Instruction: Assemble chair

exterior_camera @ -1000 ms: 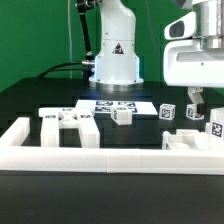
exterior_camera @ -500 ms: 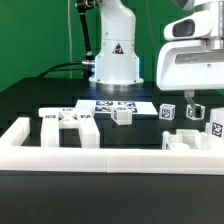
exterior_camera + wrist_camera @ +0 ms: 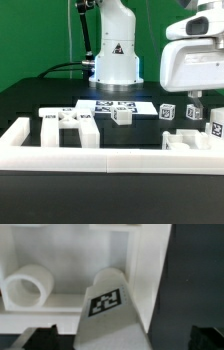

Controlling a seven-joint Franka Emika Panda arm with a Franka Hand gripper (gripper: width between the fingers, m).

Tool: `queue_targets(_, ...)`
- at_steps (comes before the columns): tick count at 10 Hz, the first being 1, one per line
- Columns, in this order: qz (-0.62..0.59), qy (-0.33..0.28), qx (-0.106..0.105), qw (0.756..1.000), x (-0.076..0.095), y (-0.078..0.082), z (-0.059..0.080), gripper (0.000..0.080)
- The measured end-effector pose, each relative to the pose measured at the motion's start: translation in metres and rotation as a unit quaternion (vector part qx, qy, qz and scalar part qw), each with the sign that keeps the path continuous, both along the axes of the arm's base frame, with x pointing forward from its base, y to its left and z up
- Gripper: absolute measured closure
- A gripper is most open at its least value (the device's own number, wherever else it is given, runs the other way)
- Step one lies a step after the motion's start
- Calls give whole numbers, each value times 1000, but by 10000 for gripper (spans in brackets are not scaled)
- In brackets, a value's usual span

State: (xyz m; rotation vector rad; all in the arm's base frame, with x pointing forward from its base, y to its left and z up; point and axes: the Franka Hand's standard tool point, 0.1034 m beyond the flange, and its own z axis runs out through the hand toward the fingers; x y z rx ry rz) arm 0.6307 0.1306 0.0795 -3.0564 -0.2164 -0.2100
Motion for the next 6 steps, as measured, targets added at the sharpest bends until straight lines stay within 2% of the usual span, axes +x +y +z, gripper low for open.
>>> queue_targets(2, 14, -1, -2, 1000, 0, 0, 0, 180)
queue_targets(4, 1, 0, -1, 1000, 0, 0, 0, 450)
queue_targets(5, 1, 0, -1, 1000, 0, -1, 0, 450)
queue_targets(6, -18, 1, 2, 1000, 0, -1, 0, 509)
